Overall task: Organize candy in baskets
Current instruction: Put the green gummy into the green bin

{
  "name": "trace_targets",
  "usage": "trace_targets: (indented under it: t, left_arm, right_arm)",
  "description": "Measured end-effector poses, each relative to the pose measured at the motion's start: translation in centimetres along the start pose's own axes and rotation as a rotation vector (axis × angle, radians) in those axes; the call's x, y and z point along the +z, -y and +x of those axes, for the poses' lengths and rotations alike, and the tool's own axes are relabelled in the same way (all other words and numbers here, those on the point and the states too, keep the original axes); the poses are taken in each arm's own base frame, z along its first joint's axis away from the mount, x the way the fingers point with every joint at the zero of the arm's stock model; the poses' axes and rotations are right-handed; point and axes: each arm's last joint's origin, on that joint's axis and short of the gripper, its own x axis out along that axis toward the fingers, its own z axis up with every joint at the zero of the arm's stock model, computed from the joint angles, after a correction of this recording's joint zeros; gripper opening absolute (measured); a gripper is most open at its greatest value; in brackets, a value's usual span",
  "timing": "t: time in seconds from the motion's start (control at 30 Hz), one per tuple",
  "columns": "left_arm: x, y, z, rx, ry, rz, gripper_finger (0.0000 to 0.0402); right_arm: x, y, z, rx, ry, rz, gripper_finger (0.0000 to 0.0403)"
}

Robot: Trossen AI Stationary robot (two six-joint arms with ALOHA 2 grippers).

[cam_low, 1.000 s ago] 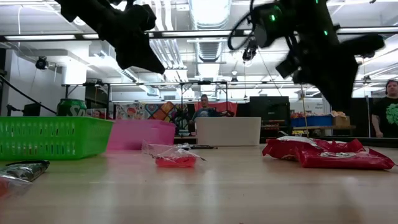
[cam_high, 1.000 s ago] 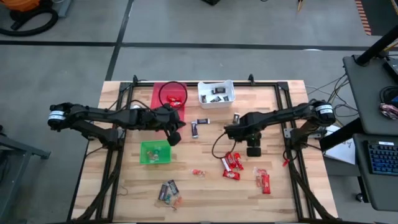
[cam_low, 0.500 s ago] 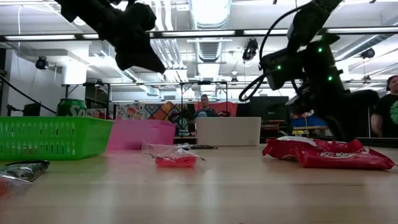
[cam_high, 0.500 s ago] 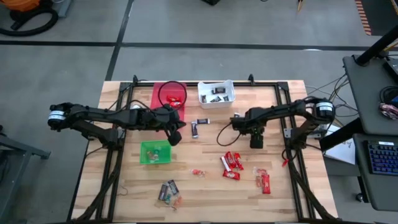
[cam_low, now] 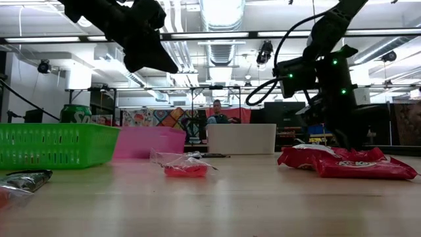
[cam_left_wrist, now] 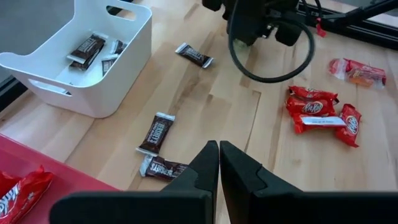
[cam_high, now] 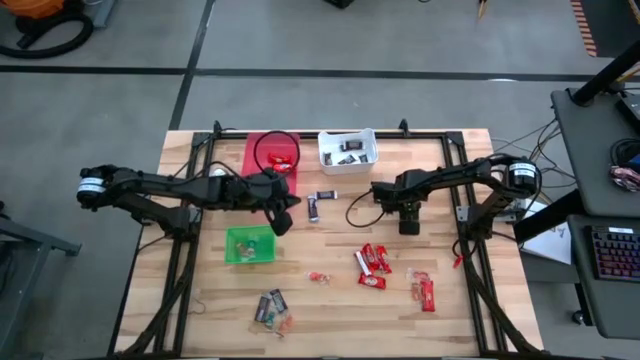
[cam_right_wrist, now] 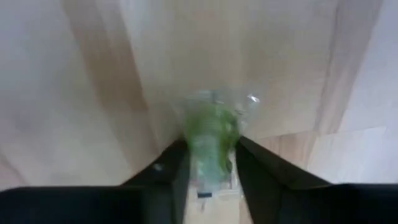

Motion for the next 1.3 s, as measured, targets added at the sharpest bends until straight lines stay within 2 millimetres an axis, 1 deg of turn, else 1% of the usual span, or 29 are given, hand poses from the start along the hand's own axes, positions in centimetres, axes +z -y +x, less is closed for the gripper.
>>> trace_targets:
  t: [0.13,0.17,0.33,0.47,0.53,0.67,0.8,0.9,1.03,1.1,1.2,1.3]
  left_arm:
    - [0.0,0.1,-0.2,-0.006,0.001,0.003,0.0]
    - [0.0,0.1,-0.3,-0.007,0.0,0.004,0.0]
    - [-0.2,0.5,-1.2,-0.023,-0.018,0.002,0.0]
    - [-0.6,0.8,-2.2,-0.034,-0.047,-0.021,0.0]
    - [-0.7,0.9,-2.7,-0.041,-0.059,-0.032,0.0]
    - [-1.2,1.0,-3.6,-0.04,-0.102,-0.053,0.0]
    - [-1.9,0.5,-4.8,-0.015,-0.167,-0.097,0.0]
    - [-2.3,0.1,-5.8,0.006,-0.202,-0.137,0.0]
    - [-2.3,-0.5,-7.3,0.048,-0.174,-0.159,0.0]
    - [-2.2,-0.9,-8.2,0.076,-0.146,-0.161,0.0]
    - [-2.1,-1.4,-9.5,0.111,-0.092,-0.167,0.0]
    - [-2.0,-1.8,-10.6,0.133,-0.035,-0.179,0.0]
  right_arm:
    - [0.1,0.1,0.0,-0.014,0.014,0.006,0.0035]
    - [0.2,0.1,0.0,-0.014,0.017,0.003,0.0024]
    - [0.2,0.1,-0.5,-0.008,0.056,0.003,0.0019]
    - [0.4,-0.1,-1.9,0.085,0.185,0.048,0.0018]
    - [0.9,-0.2,-2.9,0.164,0.313,0.061,0.0018]
    - [2.8,-0.6,-4.8,0.298,0.618,0.051,0.0018]
    - [5.5,-1.3,-6.6,0.319,0.934,-0.019,0.0017]
    - [7.6,-2.2,-7.4,0.312,1.146,-0.078,0.0017]
    - [10.1,-3.2,-7.6,0.305,1.403,-0.137,0.0017]
    - [11.2,-3.6,-7.2,0.308,1.516,-0.144,0.0017]
    - [12.9,-4.1,-6.8,0.328,1.618,-0.14,0.0017]
    - [14.6,-4.6,-6.6,0.334,1.654,-0.152,0.0017]
